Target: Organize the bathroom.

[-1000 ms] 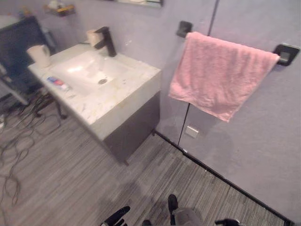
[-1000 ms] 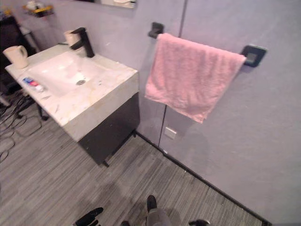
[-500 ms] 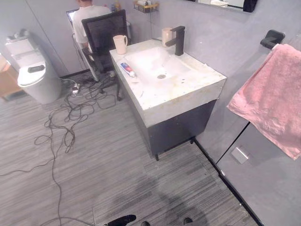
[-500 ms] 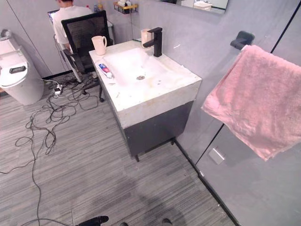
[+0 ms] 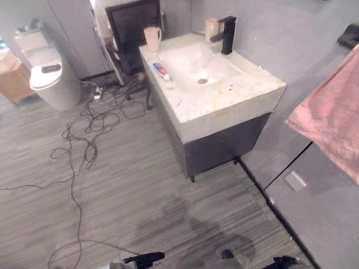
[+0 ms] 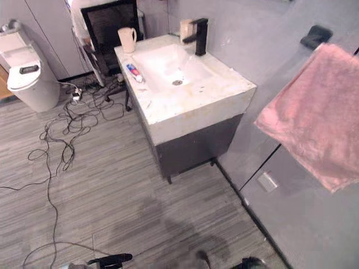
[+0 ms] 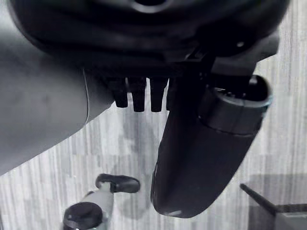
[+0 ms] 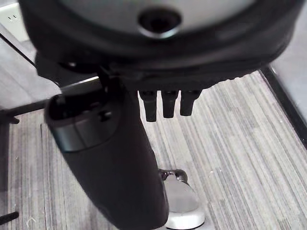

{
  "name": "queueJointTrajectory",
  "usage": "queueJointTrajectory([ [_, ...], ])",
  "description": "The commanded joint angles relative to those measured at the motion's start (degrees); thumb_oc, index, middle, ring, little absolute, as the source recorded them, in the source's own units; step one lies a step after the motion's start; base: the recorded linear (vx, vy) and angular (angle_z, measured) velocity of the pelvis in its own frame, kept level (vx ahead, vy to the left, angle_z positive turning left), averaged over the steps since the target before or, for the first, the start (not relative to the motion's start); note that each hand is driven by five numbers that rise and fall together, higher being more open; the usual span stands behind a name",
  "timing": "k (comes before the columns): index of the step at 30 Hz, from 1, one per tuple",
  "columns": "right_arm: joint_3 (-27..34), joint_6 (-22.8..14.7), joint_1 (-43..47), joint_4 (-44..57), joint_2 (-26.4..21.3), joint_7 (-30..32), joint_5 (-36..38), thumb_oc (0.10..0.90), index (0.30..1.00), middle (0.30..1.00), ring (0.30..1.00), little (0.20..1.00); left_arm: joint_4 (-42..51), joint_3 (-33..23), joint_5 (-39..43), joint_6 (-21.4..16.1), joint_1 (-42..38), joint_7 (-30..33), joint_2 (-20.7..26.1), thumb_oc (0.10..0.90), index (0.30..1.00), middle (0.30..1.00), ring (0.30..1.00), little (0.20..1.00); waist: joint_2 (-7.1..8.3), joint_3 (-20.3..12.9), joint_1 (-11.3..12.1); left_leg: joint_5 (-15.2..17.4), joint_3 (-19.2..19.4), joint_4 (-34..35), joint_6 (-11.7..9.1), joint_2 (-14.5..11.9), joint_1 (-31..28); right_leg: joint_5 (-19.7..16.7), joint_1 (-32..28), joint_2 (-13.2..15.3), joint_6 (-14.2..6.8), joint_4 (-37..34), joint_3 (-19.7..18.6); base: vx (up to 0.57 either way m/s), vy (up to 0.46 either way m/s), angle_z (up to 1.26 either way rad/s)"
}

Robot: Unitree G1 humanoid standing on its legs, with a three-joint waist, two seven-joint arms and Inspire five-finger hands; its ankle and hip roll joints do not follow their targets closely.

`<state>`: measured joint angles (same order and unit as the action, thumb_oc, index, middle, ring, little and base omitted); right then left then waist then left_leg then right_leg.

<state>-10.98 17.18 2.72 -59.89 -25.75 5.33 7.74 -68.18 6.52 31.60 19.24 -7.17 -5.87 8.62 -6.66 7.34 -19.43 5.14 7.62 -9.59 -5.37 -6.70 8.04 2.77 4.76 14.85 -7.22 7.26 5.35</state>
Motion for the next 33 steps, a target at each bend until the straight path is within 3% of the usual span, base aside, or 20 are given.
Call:
queueJointTrajectory([
  [1, -0.2, -1.0, 1.2, 0.5, -2.1, -1.9, -6.7, 0.800, 0.900, 0.900, 0.900, 0.900, -0.2, 0.0, 4.8, -0.3, 4.6, 1.6, -2.4, 0.800, 0.900, 0.900, 0.900, 0.900, -0.92, 1.4, -0.4, 1.5, 2.3, -5.1, 4.7, 2.7, 1.0, -4.9, 6.0, -0.9, -2.4, 0.5, -10.3, 0.30, 0.555, 0.27],
  [4, 0.2, -3.6, 0.8, 0.9, -3.0, -5.7, -14.3, 0.800, 0.900, 0.900, 0.900, 0.900, 0.0, -0.4, 11.3, -0.3, 4.4, 5.4, -1.8, 0.800, 0.900, 0.900, 0.900, 0.900, -1.37, 1.4, -0.5, 0.8, 5.4, -1.4, 5.4, 4.0, 0.3, -9.0, 8.3, 0.3, -3.3, -0.5, -12.3, 0.26, 0.387, -0.14],
  [6, 0.1, -5.7, 1.0, 0.6, -2.6, -7.7, -18.6, 0.800, 0.900, 0.900, 0.900, 0.900, 0.1, 0.0, 13.3, -0.2, 4.6, 6.6, -0.1, 0.800, 0.900, 0.900, 0.900, 0.900, -0.98, 1.6, 0.3, 0.2, 5.7, 0.3, 5.5, 3.9, -0.2, -8.9, 9.1, 0.0, -3.4, 1.0, -12.5, 0.21, 0.274, -0.93],
  [8, -0.4, -6.2, 1.2, 0.4, -1.3, -7.7, -18.2, 0.800, 0.900, 0.900, 0.900, 0.900, -0.2, -0.1, 11.7, 0.7, 4.8, 7.5, 1.9, 0.800, 0.900, 0.900, 0.900, 0.900, -0.05, 1.9, 1.1, -1.1, 5.8, 2.1, 5.8, 3.8, -0.3, -7.5, 9.2, -1.3, -3.4, 2.8, -11.8, 0.13, 0.153, -1.16],
  [10, -0.5, -4.5, 0.9, -0.1, 0.0, -6.1, -13.8, 0.800, 0.900, 0.900, 0.900, 0.900, 0.1, -0.1, 7.8, 1.5, 4.6, 8.0, 3.8, 0.800, 0.900, 0.900, 0.900, 0.900, 1.59, 1.8, 1.3, -1.4, 5.3, 4.4, 5.8, 5.3, -0.9, -6.4, 8.0, -4.7, -3.9, 0.5, -8.8, 0.19, 0.088, -0.41],
  [14, -0.2, -1.6, -0.4, -0.6, 0.7, -4.5, -11.5, 0.800, 0.900, 0.900, 0.900, 0.900, 0.9, -0.5, 2.4, 2.1, 4.5, 6.4, 3.6, 0.800, 0.900, 0.900, 0.900, 0.900, 2.26, 0.5, 0.8, -3.6, 5.9, 7.3, 6.3, 8.6, -1.1, -8.7, 7.6, -9.3, -2.5, -4.8, -4.2, 0.24, 0.073, 0.44],
  [16, -0.4, 0.8, -1.2, -0.1, 0.7, -5.0, -11.0, 0.800, 0.900, 0.900, 0.900, 0.900, 1.8, -0.6, 2.0, 1.6, 4.8, 5.9, 3.3, 0.800, 0.900, 0.900, 0.900, 0.900, 1.84, -0.3, 0.6, -4.0, 5.1, 9.0, 6.8, 9.7, -2.2, -6.3, 7.1, -11.9, -1.4, -2.8, -2.3, 0.25, -0.018, 0.51],
  [19, -0.1, 1.9, -1.8, -1.0, 1.0, -5.6, -10.7, 0.800, 0.900, 0.900, 0.900, 0.900, 1.6, -0.6, 2.0, 0.6, 4.8, 5.7, 2.6, 0.800, 0.900, 0.900, 0.900, 0.900, 1.33, -1.2, 0.7, -3.5, 4.8, 8.0, 7.2, 9.6, -2.4, -4.3, 6.8, -12.5, -0.7, -0.1, -2.9, 0.31, -0.134, 0.21],
  [20, 0.2, 2.0, -2.2, -1.7, 1.2, -5.9, -9.8, 0.800, 0.900, 0.900, 0.900, 0.900, 1.6, -0.8, -0.3, 0.1, 5.0, 4.8, 2.2, 0.800, 0.900, 0.900, 0.900, 0.900, 1.12, -1.6, 0.6, -1.4, 4.3, 6.1, 7.2, 9.8, -3.1, -2.5, 6.0, -12.2, -0.8, 1.3, -2.3, 0.22, -0.151, 0.23],
  [21, 0.2, 2.0, -2.1, -1.8, 1.3, -6.1, -9.7, 0.800, 0.900, 0.900, 0.900, 0.900, 1.6, -1.0, -0.7, 0.2, 5.0, 4.9, 2.1, 0.800, 0.900, 0.900, 0.900, 0.900, 1.28, -1.6, 0.6, -1.9, 4.9, 5.4, 7.4, 9.6, -2.5, -3.1, 6.5, -12.2, -0.5, 1.4, -2.2, 0.36, -0.193, 0.25],
  [22, 0.6, 1.9, -2.2, -2.3, 1.5, -6.6, -9.3, 0.800, 0.900, 0.900, 0.900, 0.900, 1.4, -0.9, -1.9, -0.5, 5.4, 5.0, 1.7, 0.800, 0.900, 0.900, 0.900, 0.900, 1.28, -1.5, 0.4, 0.4, 4.9, 1.9, 7.1, 9.6, -2.8, -1.2, 5.8, -11.9, -0.2, 3.5, -1.1, 0.15, -0.194, 0.31],
  [24, 0.6, 1.0, -2.0, -2.4, 1.5, -6.8, -8.2, 0.800, 0.900, 0.900, 0.900, 0.900, 1.0, -0.9, -2.6, -2.1, 5.5, 4.6, 1.6, 0.800, 0.900, 0.900, 0.900, 0.900, 1.93, -1.3, 0.4, -1.8, 4.3, -5.1, 5.6, 8.7, 0.2, -1.9, 6.2, -12.0, 1.4, 4.0, -0.5, 0.16, -0.223, 0.48],
  [25, 0.6, -0.1, -1.8, -2.4, 1.3, -7.0, -7.9, 0.800, 0.900, 0.900, 0.900, 0.900, 0.7, -0.9, -2.8, -3.0, 5.3, 4.5, 1.7, 0.800, 0.900, 0.900, 0.900, 0.900, 2.45, -0.6, 0.3, -3.3, 3.3, -14.1, 4.9, 7.7, 3.7, -1.5, 5.8, -12.3, 2.7, 4.6, -0.3, 0.15, -0.198, 0.56],
  [28, 0.5, -2.2, -1.5, -2.3, 0.9, -6.5, -5.4, 0.800, 0.900, 0.900, 0.900, 0.900, 0.4, -1.2, -2.5, -5.1, 5.3, 4.4, 2.1, 0.800, 0.900, 0.900, 0.900, 0.900, 3.23, 1.0, 0.7, -5.7, 1.5, -20.4, 3.9, 5.6, 8.9, -0.9, 4.3, -13.1, 4.3, 5.1, 0.0, 0.17, -0.146, 0.41],
  [31, 0.1, -3.4, -1.3, -2.6, 0.7, -5.5, -4.2, 0.800, 0.900, 0.900, 0.900, 0.900, 0.7, -2.6, -3.9, -6.2, 5.8, 4.3, 2.4, 0.800, 0.900, 0.900, 0.900, 0.900, 3.63, 1.5, 1.2, -5.8, -0.6, -10.9, 4.6, 2.9, 5.8, -0.4, 3.4, -13.3, 4.0, 5.0, 0.1, 0.38, 0.040, -0.14],
  [32, -1.1, -3.2, -0.8, -2.3, 0.4, -4.7, -4.1, 0.800, 0.900, 0.900, 0.900, 0.900, 1.1, -2.8, -2.5, -6.2, 6.0, 4.8, 2.1, 0.800, 0.900, 0.900, 0.900, 0.900, 2.91, 1.3, 1.3, -7.7, -3.1, -1.9, 4.0, 1.0, 2.7, -0.3, 3.9, -13.3, 3.3, 4.4, -0.9, 0.31, 0.131, -0.22],
  [33, -1.1, -3.2, -0.8, -2.3, 0.4, -4.7, -4.1, 0.800, 0.900, 0.900, 0.900, 0.900, 1.1, -2.8, -2.5, -6.2, 6.0, 4.8, 2.1, 0.800, 0.900, 0.900, 0.900, 0.900, 2.94, 1.3, 1.3, -7.8, -3.0, -1.8, 4.0, 1.0, 2.5, -0.3, 3.8, -13.3, 3.3, 4.4, -0.9, 0.56, 0.236, -0.26],
])
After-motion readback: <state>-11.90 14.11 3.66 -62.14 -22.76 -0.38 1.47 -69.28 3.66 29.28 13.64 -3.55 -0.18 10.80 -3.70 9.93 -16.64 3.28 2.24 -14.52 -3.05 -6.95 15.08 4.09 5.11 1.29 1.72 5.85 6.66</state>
